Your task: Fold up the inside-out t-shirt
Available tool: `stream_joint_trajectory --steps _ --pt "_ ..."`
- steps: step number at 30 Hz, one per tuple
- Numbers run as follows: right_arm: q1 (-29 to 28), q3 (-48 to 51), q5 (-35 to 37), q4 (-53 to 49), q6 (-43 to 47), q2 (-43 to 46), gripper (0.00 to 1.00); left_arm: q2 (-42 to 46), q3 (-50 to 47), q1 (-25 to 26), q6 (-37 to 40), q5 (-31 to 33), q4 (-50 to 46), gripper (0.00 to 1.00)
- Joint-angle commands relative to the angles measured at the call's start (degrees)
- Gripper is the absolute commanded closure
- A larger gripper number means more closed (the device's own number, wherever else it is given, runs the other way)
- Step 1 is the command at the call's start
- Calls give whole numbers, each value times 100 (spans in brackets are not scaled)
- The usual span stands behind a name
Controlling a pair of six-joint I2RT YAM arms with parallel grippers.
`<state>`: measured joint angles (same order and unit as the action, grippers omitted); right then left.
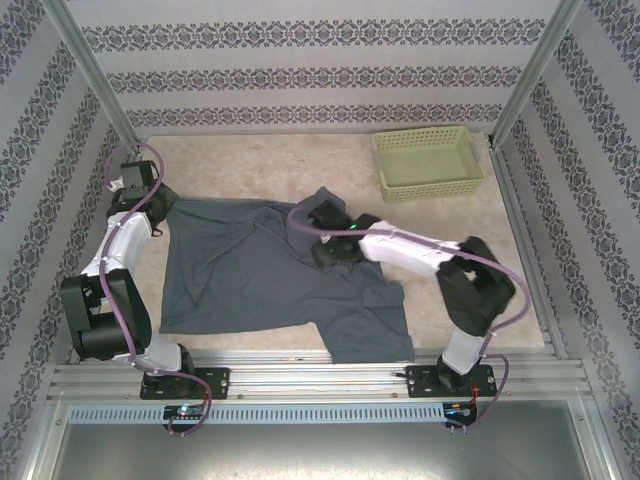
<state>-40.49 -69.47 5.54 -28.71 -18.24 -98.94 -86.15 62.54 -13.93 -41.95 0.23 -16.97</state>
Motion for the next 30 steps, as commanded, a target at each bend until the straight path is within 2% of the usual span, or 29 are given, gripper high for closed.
stream_joint_trajectory --steps 1,5,9,14,17,20,24,28,30 --pt "611 40 -227 321 -688 220 49 125 -110 -4 -108 293 176 100" --pt "1087 -173 -278 348 -1079 -304 48 136 -129 -4 -110 275 188 100" --pt "1421 -198 -937 830 -1505 -645 45 100 -96 -13 -103 265 185 100" --pt "1546 -216 -1749 1503 -2143 -1022 40 38 -112 -8 -98 241 242 100" --pt "1509 -557 -1699 1331 -2160 -1454 42 -6 -112 -13 -116 207 263 100" --pt "1488 -980 -1296 964 -1998 -1804 52 15 -133 -13 -120 188 282 100" --pt "1368 -1720 -586 317 -1498 -2080 78 94 -148 -13 -110 222 290 100" --pt "779 -2955 1402 -905 -442 -2440 99 114 -150 -13 -116 188 295 100" --pt "582 -3203 1860 -1105 -118 -2569 100 137 -169 -17 -113 193 309 100"
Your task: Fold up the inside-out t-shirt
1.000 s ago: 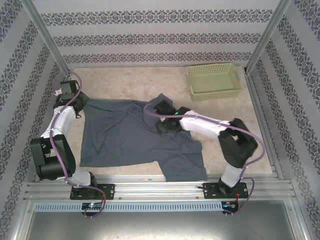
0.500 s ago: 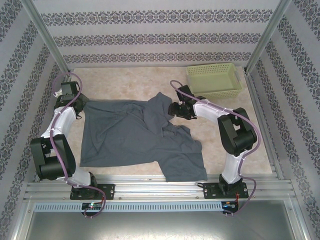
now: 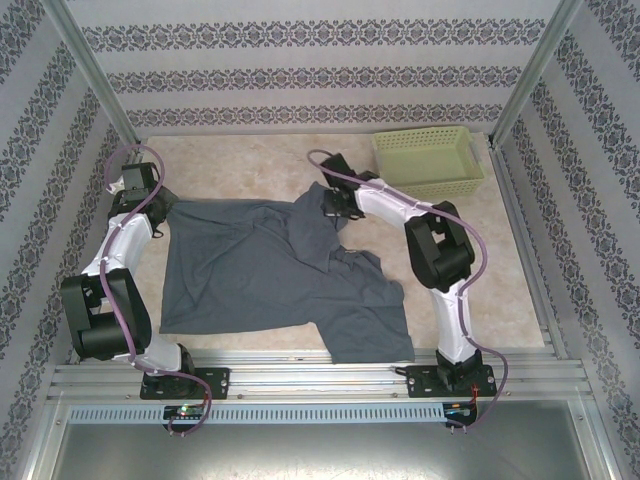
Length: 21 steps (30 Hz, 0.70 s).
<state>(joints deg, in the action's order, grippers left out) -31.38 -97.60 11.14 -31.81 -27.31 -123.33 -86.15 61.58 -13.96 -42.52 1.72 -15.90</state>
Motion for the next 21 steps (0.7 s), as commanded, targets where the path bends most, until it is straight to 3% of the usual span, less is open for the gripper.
stream_joint_trajectory --steps 1,7,9,11,14,18,21 --pt "-438 -415 1480 -789 977 -164 100 142 -82 -9 -48 59 201 100" --pt "-1195 -640 2717 -944 2011 -567 100 129 -77 -6 -46 32 217 100" --pt "-1332 -713 2805 -1024 2198 -711 93 111 -85 -8 -46 4 228 100" --pt "-1335 -700 2479 -1092 2141 -701 75 125 -92 -11 -39 4 221 100" --pt "-1263 -376 1978 -862 2018 -306 62 149 -98 -10 -11 31 201 100" --pt "-964 225 1033 -367 1524 479 54 164 -99 -11 11 57 187 100" --pt "-395 874 75 196 741 1045 52 159 -88 -10 7 55 193 100"
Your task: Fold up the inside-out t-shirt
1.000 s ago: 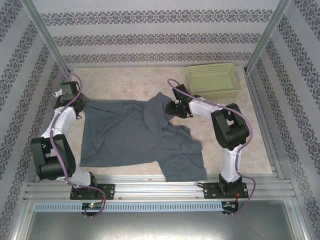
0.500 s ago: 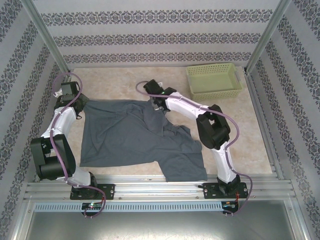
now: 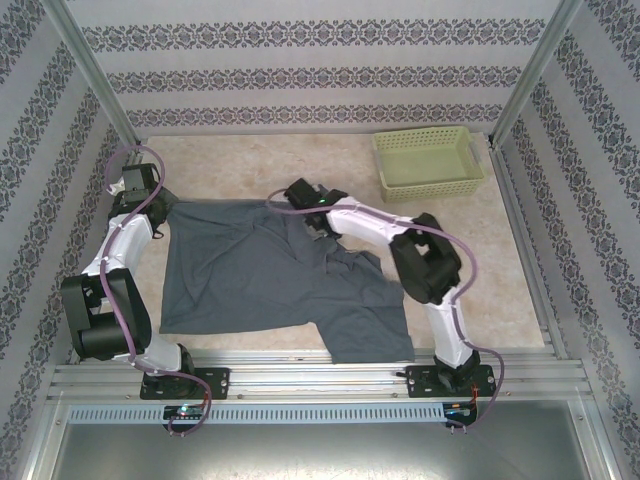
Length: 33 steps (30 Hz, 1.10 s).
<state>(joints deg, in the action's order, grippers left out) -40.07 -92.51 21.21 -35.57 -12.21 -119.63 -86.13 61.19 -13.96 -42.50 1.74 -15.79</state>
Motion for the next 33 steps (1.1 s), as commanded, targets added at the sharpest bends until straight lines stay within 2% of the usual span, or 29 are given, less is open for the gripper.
stream_joint_trajectory --steps 1,5,8,15,17,19,24,28,31,33 --pt "650 556 -1150 748 -1002 788 52 158 -50 -11 13 55 169 100" --pt "1413 1146 -2102 1278 -2003 887 53 165 -57 -11 7 72 173 100" --pt "1678 1320 -2567 1422 -2459 732 51 175 -60 -10 9 72 165 100" --pt "1635 1673 -3686 2471 -3025 408 44 176 -12 -11 -1 -58 172 100" --pt "1591 1581 -3846 2520 -3095 263 43 176 25 -11 -4 -118 138 100" --pt "1545 1301 -3708 2201 -3002 37 44 199 69 -11 -2 -172 103 100" --pt "1520 835 -3288 1791 -2610 -191 75 345 146 -15 -21 -262 34 100" --pt "1508 568 -3265 1575 -2409 -122 84 425 167 -11 -13 -284 -3 100" --pt "1495 501 -3432 1576 -2468 -92 96 472 156 -8 -39 -300 -3 100" --pt "1443 481 -3212 1481 -2392 1 100 482 148 -6 -39 -297 -35 100"
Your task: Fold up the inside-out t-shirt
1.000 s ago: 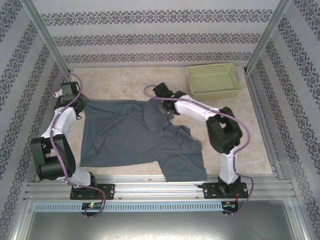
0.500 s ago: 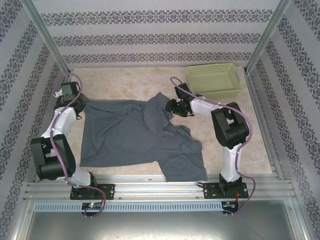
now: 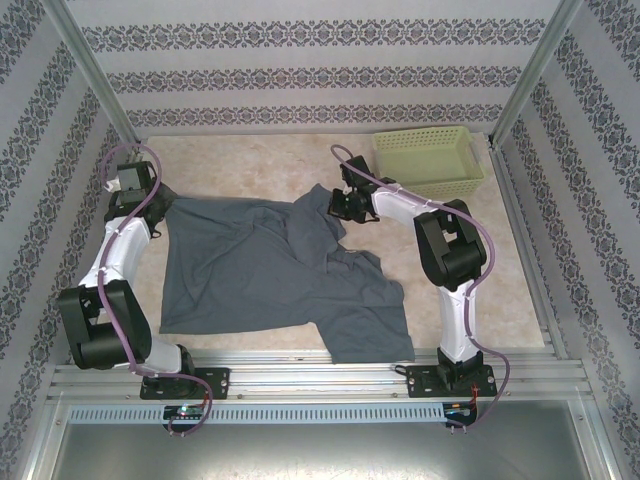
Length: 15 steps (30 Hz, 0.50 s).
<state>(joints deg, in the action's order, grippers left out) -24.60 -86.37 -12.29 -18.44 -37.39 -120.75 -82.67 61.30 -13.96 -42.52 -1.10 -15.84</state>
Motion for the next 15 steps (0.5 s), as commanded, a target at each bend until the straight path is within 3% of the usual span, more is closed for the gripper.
stream_joint_trajectory --steps 1,7,10,12,15 --pt "-124 -143 273 -300 179 176 100 146 151 -15 -28 -21 -47 100" --pt "-195 -152 1361 -785 681 619 100 257 147 -13 -13 40 -97 100" --pt "-85 -84 1015 -788 624 562 100 245 141 -26 -28 9 -87 100" --pt "-36 13 830 -652 511 433 83 239 126 -27 -44 5 -71 100" --pt "-20 41 715 -528 487 204 75 243 126 -27 -36 -4 -74 100"
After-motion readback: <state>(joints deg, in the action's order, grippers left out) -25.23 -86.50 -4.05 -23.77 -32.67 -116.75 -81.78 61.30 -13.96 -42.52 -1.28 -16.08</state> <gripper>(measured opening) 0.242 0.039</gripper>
